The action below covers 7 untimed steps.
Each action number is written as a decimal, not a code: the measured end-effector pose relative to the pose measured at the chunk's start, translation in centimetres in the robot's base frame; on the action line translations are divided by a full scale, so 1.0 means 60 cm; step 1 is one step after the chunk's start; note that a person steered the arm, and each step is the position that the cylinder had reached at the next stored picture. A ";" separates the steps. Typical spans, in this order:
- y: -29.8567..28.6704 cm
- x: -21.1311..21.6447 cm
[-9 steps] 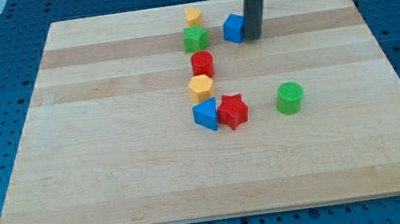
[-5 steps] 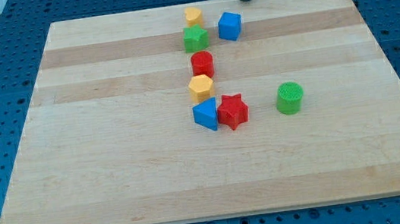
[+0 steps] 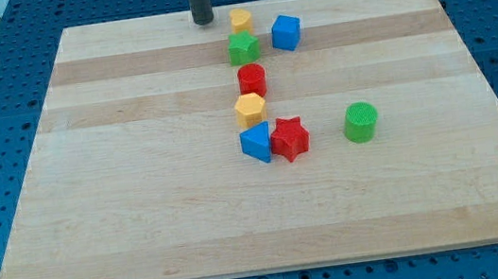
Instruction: Push the yellow heart down a bit
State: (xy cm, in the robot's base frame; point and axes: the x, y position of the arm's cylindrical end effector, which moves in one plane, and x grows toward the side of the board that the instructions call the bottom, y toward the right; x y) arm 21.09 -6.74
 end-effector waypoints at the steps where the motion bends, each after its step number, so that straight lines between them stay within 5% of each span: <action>1: 0.062 -0.022; 2: 0.125 -0.027; 7: 0.098 0.012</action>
